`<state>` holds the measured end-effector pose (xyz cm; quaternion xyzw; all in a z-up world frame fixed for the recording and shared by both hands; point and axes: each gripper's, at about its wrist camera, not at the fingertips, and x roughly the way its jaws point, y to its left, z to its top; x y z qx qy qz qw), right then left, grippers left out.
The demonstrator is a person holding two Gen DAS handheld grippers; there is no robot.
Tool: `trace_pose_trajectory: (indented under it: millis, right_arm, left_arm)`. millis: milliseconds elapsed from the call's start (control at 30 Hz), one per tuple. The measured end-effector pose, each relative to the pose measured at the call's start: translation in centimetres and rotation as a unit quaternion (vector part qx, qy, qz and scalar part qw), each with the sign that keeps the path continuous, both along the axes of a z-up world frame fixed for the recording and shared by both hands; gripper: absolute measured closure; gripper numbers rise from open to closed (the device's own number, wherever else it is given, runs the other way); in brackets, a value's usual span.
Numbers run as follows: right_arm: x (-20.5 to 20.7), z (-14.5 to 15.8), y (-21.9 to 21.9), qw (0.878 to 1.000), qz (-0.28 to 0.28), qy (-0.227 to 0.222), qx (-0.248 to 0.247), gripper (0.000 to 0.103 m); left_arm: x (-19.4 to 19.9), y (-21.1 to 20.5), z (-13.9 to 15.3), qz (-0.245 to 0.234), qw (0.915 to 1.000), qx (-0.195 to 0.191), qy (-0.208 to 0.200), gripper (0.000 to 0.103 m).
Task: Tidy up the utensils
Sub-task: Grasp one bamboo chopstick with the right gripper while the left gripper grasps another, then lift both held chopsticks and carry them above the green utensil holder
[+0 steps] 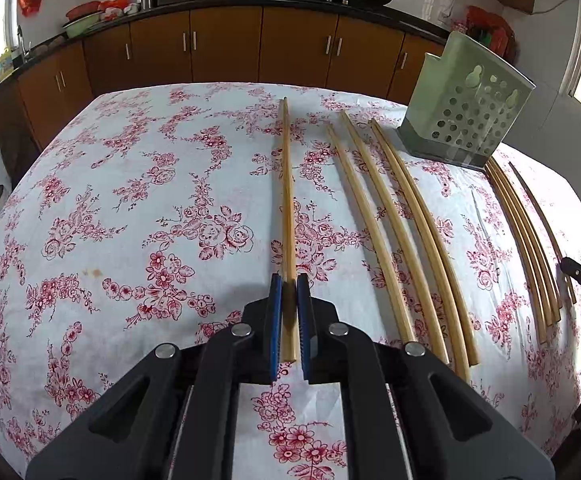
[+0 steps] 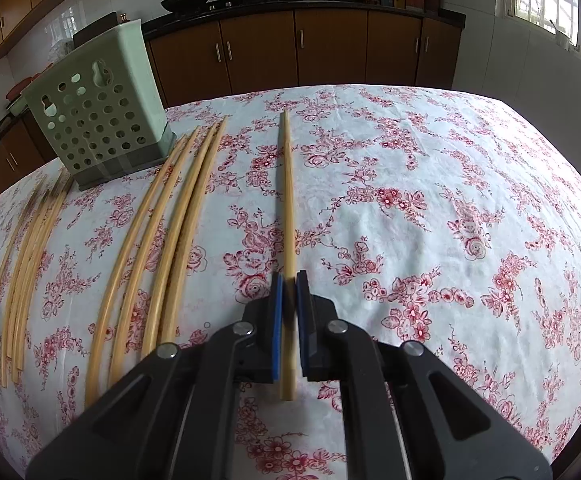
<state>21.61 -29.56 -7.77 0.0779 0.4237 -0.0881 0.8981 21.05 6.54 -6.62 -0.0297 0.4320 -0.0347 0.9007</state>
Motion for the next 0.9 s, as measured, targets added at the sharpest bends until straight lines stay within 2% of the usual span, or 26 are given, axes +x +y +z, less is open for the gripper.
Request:
trace_pose_trajectory:
  millis: [333, 467, 700, 900]
  right_arm:
    - [-0.8, 0.1, 0.2, 1.0, 0.006, -0.002, -0.001, 0.095]
    - [-2.2, 2.2, -0.6, 0.999, -0.001, -0.04, 0.004, 0.095]
    - [-4.2, 7.5, -2.0, 0.993, -0.01, -0.121, 0.001, 0.095]
    - [-5.2, 11.2, -2.6, 0.983, -0.018, -0.184, 0.005, 0.095]
  left_arm:
    - [-1.2, -0.6, 0.1, -0.009, 0.9997, 0.023, 0.0, 0.095]
    - [-1.6, -0.4, 0.6, -0.01, 0.9996, 0.028, -0.001, 0.096]
    - [-2.8, 0.9, 5.7, 0.001, 0.9973, 0.002, -0.074, 0.096]
    - [-3.6, 1.5, 10.7, 0.014, 0.9884, -0.024, -0.149, 0.096]
